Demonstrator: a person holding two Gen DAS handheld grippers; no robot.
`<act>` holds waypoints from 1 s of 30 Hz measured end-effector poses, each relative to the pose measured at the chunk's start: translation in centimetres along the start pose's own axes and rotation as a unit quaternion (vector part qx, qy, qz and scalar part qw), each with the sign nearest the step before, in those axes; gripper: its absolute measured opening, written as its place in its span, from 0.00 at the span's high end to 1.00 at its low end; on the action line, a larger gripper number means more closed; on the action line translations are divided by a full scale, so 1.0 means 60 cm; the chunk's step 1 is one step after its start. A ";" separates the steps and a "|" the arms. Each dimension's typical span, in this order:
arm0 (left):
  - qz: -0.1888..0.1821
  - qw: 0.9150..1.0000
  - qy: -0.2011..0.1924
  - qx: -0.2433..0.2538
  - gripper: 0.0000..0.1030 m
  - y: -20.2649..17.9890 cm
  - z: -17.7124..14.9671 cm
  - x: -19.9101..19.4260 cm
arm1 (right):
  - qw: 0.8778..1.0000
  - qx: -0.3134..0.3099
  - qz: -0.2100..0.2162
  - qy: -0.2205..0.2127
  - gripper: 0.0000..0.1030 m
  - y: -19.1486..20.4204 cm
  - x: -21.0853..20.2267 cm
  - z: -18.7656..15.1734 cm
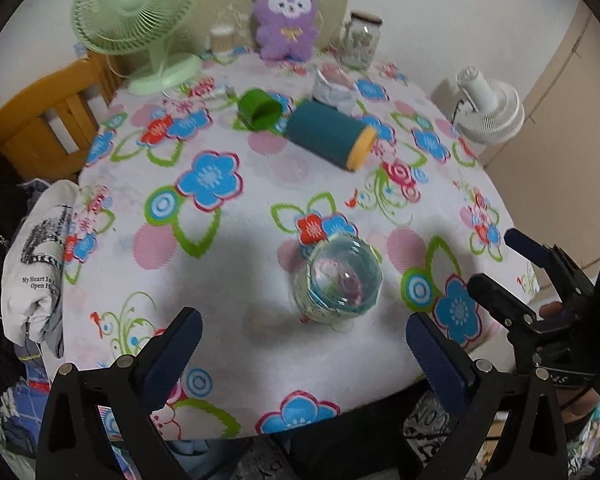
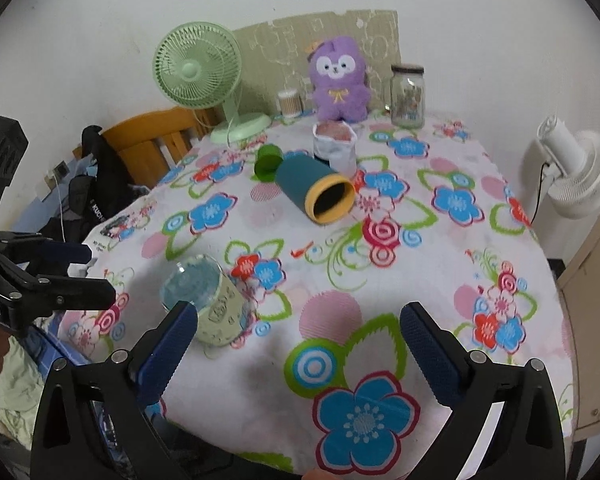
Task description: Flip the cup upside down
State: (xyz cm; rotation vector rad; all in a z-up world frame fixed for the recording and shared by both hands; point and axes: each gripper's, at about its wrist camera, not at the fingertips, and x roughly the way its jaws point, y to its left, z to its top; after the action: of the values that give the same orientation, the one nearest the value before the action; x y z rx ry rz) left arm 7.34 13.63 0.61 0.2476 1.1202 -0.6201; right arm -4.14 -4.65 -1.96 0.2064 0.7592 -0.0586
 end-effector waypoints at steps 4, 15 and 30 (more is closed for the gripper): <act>0.004 0.999 -0.046 -0.021 0.00 0.014 0.002 -0.022 | 1.000 -0.006 -0.013 -0.022 0.00 0.012 -0.017 0.018; -0.007 0.987 -0.146 -0.066 0.00 0.032 -0.008 -0.062 | 0.997 -0.019 -0.028 -0.068 0.00 0.042 -0.056 0.064; 0.067 0.949 -0.298 -0.080 0.00 0.037 -0.023 -0.117 | 0.983 -0.010 -0.052 -0.173 0.00 0.077 -0.123 0.100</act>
State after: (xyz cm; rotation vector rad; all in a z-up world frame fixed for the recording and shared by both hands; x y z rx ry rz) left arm 5.52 18.47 6.05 -0.0107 0.5574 -0.4365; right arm -4.81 -1.56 8.12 0.1314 0.4231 -0.1810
